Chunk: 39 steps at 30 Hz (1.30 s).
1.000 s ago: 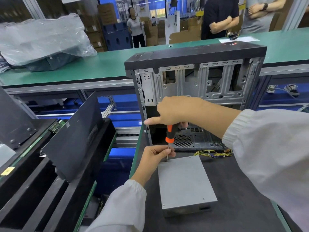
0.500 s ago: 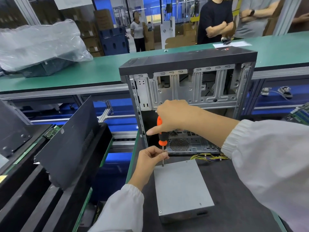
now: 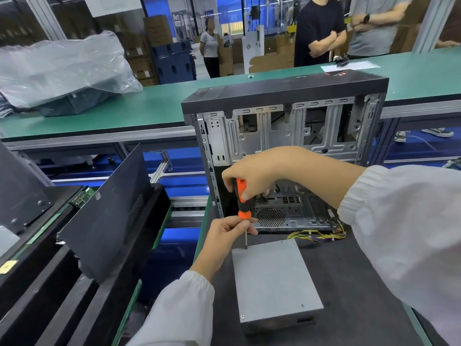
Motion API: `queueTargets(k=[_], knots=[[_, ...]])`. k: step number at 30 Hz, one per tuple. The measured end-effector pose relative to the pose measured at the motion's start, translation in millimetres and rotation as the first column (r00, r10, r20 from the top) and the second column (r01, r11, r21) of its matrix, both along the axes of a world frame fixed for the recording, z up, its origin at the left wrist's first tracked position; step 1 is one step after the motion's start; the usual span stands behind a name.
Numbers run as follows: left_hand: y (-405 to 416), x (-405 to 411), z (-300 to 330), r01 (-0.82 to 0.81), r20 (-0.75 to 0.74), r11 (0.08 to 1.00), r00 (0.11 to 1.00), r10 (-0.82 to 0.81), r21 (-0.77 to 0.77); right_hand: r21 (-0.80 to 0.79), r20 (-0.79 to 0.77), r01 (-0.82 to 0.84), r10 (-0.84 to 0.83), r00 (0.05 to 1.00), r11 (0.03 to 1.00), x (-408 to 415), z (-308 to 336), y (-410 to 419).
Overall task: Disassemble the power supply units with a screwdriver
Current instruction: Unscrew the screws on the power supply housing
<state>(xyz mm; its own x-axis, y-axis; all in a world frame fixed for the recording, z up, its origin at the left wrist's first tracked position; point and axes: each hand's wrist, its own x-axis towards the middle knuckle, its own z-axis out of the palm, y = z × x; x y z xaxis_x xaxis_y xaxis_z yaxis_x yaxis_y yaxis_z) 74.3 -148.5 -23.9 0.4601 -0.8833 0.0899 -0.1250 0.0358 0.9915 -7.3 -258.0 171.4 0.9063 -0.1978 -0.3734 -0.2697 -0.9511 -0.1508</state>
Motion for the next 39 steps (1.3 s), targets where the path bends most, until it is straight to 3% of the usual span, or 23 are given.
queueTargets(k=[2, 4, 8, 14, 20, 23, 25, 34, 39], knots=[[-0.6, -0.6, -1.3, -0.01, 0.0, 1.0, 1.0, 0.01, -0.007, 0.002, 0.026, 0.083, -0.083, 0.996, 0.997, -1.3, 2.3, 1.8], [-1.3, -1.7, -1.7, -0.021, 0.0, 1.0, 1.0, 0.021, -0.023, -0.143, 0.068, 0.138, -0.129, 0.989, 0.98, -0.5, -1.3, 5.7], [-4.0, -2.4, -4.0, -0.049, -0.01, 0.998, 0.999, 0.049, -0.04, -0.274, 0.094, 0.06, -0.035, 0.995, 0.96, 4.3, -13.8, 4.7], [-4.1, -1.9, 1.3, 0.039, -0.118, 0.996, 0.992, -0.048, -0.078, -0.014, -0.012, -0.058, 0.058, 0.998, 0.998, 2.9, -5.1, -5.6], [-1.9, 1.7, 2.9, -0.009, -0.02, 0.997, 1.0, 0.008, -0.073, 0.073, 0.043, -0.008, 0.005, 0.999, 0.997, 0.9, -3.5, -3.1], [-2.7, 2.1, 5.0, -0.03, -0.024, 0.996, 0.999, 0.028, -0.081, -0.161, 0.143, 0.111, -0.088, 0.986, 0.981, 0.0, -2.8, 3.1], [-2.9, 2.2, 5.6, -0.021, -0.039, 0.996, 0.999, 0.018, -0.087, -0.299, 0.127, 0.108, -0.073, 0.989, 0.948, 3.4, -8.6, 5.1], [2.8, 3.5, 5.8, 0.087, -0.079, 0.991, 0.992, -0.095, -0.101, -0.127, -0.049, -0.096, 0.091, 0.995, 0.987, 8.7, -6.3, 3.2], [5.1, 5.7, 4.5, 0.032, -0.053, 0.997, 0.998, -0.035, -0.069, 0.005, -0.057, -0.042, 0.042, 0.998, 0.999, 6.4, -0.9, 1.8]])
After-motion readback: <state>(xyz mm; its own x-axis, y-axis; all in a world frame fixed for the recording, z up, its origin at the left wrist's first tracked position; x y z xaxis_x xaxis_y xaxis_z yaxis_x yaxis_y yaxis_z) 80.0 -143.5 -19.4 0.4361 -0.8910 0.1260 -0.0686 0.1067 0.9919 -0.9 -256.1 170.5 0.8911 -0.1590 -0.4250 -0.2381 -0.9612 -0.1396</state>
